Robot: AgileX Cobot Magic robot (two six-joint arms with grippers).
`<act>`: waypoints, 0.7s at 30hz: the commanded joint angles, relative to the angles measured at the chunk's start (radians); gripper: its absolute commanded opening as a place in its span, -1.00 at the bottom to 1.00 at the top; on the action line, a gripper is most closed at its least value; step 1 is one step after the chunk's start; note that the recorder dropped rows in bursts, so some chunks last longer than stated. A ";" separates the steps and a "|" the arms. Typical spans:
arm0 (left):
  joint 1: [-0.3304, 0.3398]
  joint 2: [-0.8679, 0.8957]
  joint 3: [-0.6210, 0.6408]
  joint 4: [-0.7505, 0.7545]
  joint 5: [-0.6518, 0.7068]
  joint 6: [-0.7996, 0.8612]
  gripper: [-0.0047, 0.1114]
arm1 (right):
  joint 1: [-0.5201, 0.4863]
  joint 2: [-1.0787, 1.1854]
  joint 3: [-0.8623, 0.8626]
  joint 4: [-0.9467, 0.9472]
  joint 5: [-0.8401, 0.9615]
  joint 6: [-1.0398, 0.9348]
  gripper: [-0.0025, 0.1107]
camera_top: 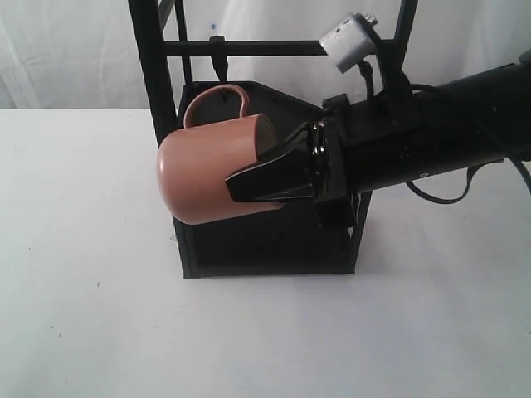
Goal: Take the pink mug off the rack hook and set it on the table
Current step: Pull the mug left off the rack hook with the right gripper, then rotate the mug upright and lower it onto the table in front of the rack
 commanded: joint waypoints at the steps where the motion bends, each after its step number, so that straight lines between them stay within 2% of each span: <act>1: -0.006 -0.005 0.003 -0.008 -0.002 0.003 -0.92 | -0.001 -0.011 0.002 0.049 0.084 -0.001 -0.96; 9: -0.006 -0.005 0.003 -0.008 -0.002 0.003 -0.92 | 0.008 -0.080 0.002 0.061 0.121 -0.001 -0.96; 16: -0.006 -0.005 0.003 -0.008 -0.002 0.003 -0.92 | 0.145 -0.145 0.002 0.040 0.121 -0.001 -0.96; 21: -0.006 -0.005 0.003 -0.008 -0.002 0.003 -0.92 | 0.299 -0.150 0.002 -0.071 0.086 0.009 -0.96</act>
